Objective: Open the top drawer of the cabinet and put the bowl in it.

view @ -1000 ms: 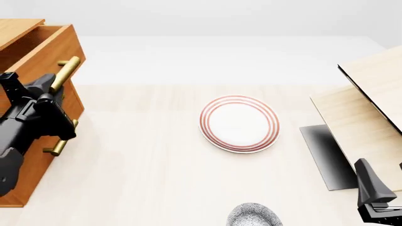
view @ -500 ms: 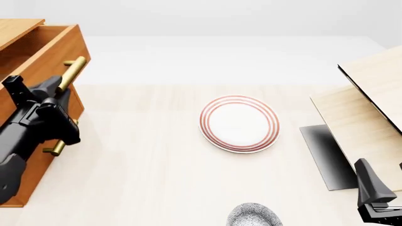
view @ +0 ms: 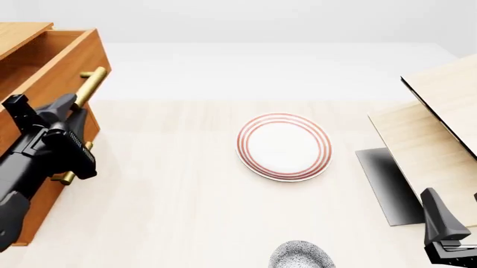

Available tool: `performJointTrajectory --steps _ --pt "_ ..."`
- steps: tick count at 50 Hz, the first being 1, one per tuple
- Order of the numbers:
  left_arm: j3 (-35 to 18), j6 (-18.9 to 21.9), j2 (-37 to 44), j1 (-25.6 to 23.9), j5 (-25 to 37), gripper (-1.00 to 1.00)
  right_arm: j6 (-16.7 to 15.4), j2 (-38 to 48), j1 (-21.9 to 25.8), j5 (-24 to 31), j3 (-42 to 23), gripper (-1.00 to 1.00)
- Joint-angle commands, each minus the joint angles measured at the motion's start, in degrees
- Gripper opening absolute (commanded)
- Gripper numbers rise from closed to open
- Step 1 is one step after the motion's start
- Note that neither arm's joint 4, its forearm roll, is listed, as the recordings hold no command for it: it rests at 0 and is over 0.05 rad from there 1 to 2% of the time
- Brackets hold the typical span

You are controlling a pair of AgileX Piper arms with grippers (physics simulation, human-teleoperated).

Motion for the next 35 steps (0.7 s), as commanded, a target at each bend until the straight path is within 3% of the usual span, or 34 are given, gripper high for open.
performJointTrajectory --steps 1,11,12,30,35 --pt "3.2 0.6 -2.0 -1.7 -1.4 -1.0 0.0 -0.1 0.0 0.0 0.0 1.0" --pt "4.2 0.8 0.1 -3.3 -3.7 -1.0 -0.1 -0.2 0.0 0.2 -0.1 1.0" --pt "4.3 0.8 0.4 -3.7 -3.7 1.0 -0.1 -0.2 0.0 0.2 0.0 1.0" --pt "7.1 2.0 -4.0 -9.5 -4.8 1.0 0.0 -0.1 0.0 0.2 -0.1 1.0" --pt "7.2 1.8 -8.4 -10.4 -2.1 1.0 0.0 0.0 0.0 0.1 -0.1 1.0"
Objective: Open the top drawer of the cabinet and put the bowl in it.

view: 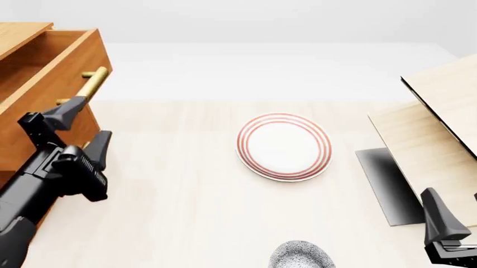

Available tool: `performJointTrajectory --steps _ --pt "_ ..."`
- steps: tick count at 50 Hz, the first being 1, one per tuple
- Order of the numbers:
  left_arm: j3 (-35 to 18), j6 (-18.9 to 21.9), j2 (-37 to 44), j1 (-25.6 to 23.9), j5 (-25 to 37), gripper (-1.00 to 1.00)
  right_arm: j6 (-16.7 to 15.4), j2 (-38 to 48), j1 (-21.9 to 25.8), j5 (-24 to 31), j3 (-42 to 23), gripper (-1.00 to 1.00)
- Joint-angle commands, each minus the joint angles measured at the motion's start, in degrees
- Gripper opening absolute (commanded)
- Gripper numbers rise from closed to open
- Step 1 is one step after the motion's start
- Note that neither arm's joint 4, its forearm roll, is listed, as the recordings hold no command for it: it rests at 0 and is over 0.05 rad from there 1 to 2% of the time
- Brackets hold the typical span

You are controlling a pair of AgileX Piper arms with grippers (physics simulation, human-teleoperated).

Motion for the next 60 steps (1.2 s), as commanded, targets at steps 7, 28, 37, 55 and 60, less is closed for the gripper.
performJointTrajectory --steps 7,28,37,55,60 --pt "-2.0 -8.0 -16.6 -1.9 15.9 1.0 0.0 0.0 0.0 -0.1 0.1 1.0" --pt "-17.9 -34.1 -19.9 -3.8 45.6 1.0 0.0 -0.1 0.0 -0.1 0.1 1.0" --pt "-24.3 -42.6 -19.0 -2.6 52.3 1.0 0.0 -0.1 0.0 -0.1 0.2 1.0" --pt "-43.0 -65.1 -12.7 1.0 69.4 1.0 0.0 -0.2 0.0 0.0 0.2 1.0" --pt "-46.0 -68.8 -9.8 2.5 72.5 1.0 0.0 -0.2 0.0 0.0 0.2 1.0"
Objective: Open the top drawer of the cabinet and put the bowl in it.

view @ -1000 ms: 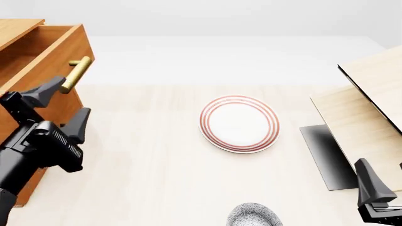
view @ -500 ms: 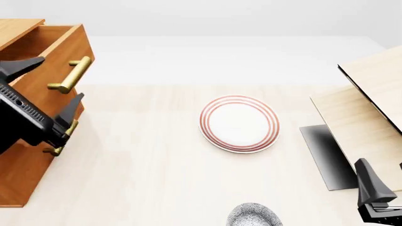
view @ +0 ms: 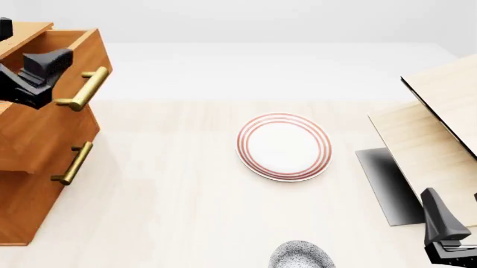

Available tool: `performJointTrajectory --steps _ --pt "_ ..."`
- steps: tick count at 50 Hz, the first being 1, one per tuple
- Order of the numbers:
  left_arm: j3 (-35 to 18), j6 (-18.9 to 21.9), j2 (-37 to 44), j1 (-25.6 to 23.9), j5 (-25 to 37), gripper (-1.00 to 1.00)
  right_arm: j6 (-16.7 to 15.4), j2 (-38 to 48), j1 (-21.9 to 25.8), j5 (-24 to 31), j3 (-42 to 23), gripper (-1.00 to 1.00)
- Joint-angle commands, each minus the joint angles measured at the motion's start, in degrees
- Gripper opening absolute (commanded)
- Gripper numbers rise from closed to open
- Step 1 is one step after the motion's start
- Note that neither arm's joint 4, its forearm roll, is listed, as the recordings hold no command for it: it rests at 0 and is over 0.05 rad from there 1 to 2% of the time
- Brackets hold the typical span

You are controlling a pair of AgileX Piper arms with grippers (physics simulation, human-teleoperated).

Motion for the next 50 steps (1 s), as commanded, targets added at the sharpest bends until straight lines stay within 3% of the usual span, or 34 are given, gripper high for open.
performJointTrajectory --steps 1,3,11,13,17,23,28,33,50 --pt "-8.8 -11.6 5.0 2.8 8.6 1.0 0.0 -0.1 0.0 0.0 0.0 1.0" --pt "-11.0 -15.1 6.3 0.5 9.2 1.0 0.0 -0.1 0.0 0.0 0.0 1.0" --pt "-14.4 -17.2 9.6 4.4 13.8 1.0 0.0 -0.1 0.0 0.0 0.0 1.0" --pt "-15.6 -19.1 10.9 2.9 14.6 1.0 0.0 -0.1 0.0 0.0 0.0 1.0" --pt "-16.8 -19.5 11.6 4.1 16.2 1.0 0.0 -0.1 0.0 0.0 0.0 1.0" --pt "-19.9 -23.8 13.7 5.5 20.1 1.0 0.0 -0.1 0.0 0.0 0.0 1.0" --pt "-22.2 -23.5 15.0 6.8 22.7 1.0 0.0 -0.1 0.0 0.0 0.0 1.0" --pt "-24.6 -27.4 17.7 5.9 25.2 1.0 0.0 -0.1 0.0 0.0 0.0 1.0" --pt "-28.0 -29.3 22.9 6.7 30.0 1.0 0.0 -0.1 0.0 0.0 0.0 1.0"
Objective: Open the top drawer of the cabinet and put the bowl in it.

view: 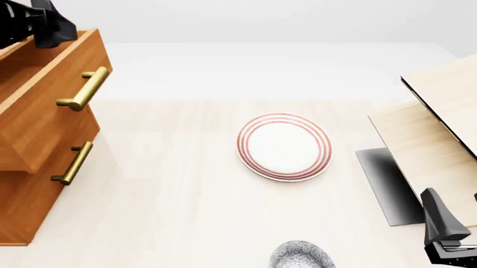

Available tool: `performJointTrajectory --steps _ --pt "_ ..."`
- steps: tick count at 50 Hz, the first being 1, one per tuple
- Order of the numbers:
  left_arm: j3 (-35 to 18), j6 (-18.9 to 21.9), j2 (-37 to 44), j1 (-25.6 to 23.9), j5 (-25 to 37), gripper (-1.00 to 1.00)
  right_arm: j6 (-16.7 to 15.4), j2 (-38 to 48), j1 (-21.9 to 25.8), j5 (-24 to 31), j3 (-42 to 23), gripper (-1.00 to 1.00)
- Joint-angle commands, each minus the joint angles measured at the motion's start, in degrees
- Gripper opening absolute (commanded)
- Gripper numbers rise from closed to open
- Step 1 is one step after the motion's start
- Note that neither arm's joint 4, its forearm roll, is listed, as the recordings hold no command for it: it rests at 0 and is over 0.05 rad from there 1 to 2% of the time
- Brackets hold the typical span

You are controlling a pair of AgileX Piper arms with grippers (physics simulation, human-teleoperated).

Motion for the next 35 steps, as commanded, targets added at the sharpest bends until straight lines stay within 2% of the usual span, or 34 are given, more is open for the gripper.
performJointTrajectory --steps 1,19,35 --pt "-1.8 -2.0 3.1 1.1 2.8 1.0 0.0 -0.1 0.0 0.0 0.0 1.0" --pt "-2.9 -2.0 3.7 4.9 4.6 1.0 0.0 -0.1 0.0 0.0 0.0 1.0" --pt "1.8 -2.6 2.8 6.4 1.6 1.0 0.0 -0.1 0.0 0.0 0.0 1.0"
